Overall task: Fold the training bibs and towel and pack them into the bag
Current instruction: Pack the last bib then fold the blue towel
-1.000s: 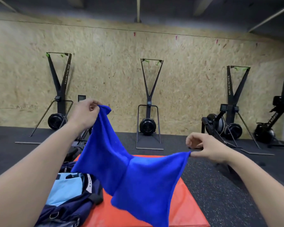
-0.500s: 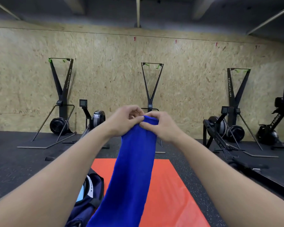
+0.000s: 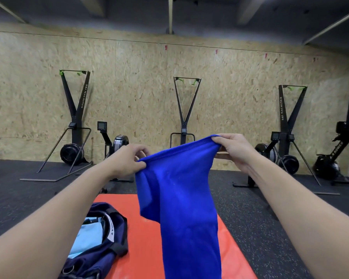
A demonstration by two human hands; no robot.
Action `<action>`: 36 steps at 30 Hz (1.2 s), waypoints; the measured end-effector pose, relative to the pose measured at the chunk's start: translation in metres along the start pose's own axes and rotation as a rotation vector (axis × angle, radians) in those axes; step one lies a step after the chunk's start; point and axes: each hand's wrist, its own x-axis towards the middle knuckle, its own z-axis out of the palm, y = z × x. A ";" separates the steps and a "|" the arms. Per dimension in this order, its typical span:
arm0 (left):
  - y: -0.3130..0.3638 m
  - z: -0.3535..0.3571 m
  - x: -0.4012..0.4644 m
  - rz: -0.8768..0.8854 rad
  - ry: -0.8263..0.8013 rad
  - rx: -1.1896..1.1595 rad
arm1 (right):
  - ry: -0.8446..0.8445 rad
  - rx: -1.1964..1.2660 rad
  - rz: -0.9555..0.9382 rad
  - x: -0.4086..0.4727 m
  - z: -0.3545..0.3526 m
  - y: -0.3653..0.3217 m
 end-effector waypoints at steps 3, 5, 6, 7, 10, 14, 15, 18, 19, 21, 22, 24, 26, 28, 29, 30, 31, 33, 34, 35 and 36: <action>-0.009 -0.005 -0.002 -0.016 0.063 0.022 | 0.098 0.000 0.044 0.004 -0.013 0.002; -0.014 -0.008 -0.004 -0.022 0.087 0.040 | 0.137 0.006 0.064 0.007 -0.023 0.003; -0.015 -0.010 -0.005 -0.021 0.093 0.041 | 0.135 0.003 0.077 0.008 -0.027 0.004; -0.017 -0.011 -0.006 -0.014 0.099 0.039 | 0.127 -0.005 0.086 0.009 -0.031 0.005; -0.024 -0.014 -0.006 -0.010 0.171 -0.002 | 0.115 -0.020 0.097 0.010 -0.039 0.007; -0.027 -0.017 -0.004 -0.001 0.285 -0.203 | 0.053 -0.062 0.148 0.007 -0.049 0.007; -0.026 -0.018 -0.003 -0.012 0.309 -0.242 | 0.022 -0.099 0.157 0.007 -0.051 0.007; -0.026 -0.024 -0.004 -0.044 0.342 -0.311 | -0.063 -0.131 0.175 0.005 -0.059 0.006; -0.025 -0.026 -0.005 -0.046 0.317 -0.355 | -0.095 -0.104 0.186 0.004 -0.062 0.005; -0.026 -0.029 -0.006 -0.051 0.242 -0.490 | -0.138 -0.032 0.202 0.004 -0.067 0.005; -0.026 -0.030 -0.006 -0.055 0.211 -0.542 | -0.140 0.006 0.203 0.006 -0.069 0.006; -0.026 -0.032 -0.004 -0.059 0.163 -0.575 | -0.124 0.070 0.199 0.010 -0.070 0.010; -0.028 -0.032 0.000 -0.049 0.111 -0.568 | -0.116 0.110 0.193 0.016 -0.070 0.014; -0.034 -0.028 0.010 -0.033 0.091 -0.556 | -0.101 0.128 0.189 0.026 -0.067 0.018; -0.038 -0.026 0.018 -0.030 0.107 -0.545 | -0.083 0.126 0.192 0.032 -0.065 0.021; -0.042 -0.023 0.026 -0.038 0.133 -0.530 | -0.063 0.117 0.194 0.039 -0.064 0.025; -0.046 -0.020 0.034 -0.045 0.161 -0.526 | -0.045 0.110 0.199 0.048 -0.063 0.029; -0.057 -0.009 0.053 -0.064 0.198 -0.541 | -0.024 0.111 0.216 0.065 -0.060 0.039; -0.062 -0.003 0.063 -0.080 0.207 -0.548 | -0.015 0.119 0.223 0.075 -0.059 0.045; -0.069 0.004 0.073 -0.095 0.214 -0.541 | 0.008 0.133 0.229 0.086 -0.058 0.052; -0.074 0.010 0.081 -0.115 0.214 -0.506 | 0.044 0.154 0.236 0.098 -0.057 0.060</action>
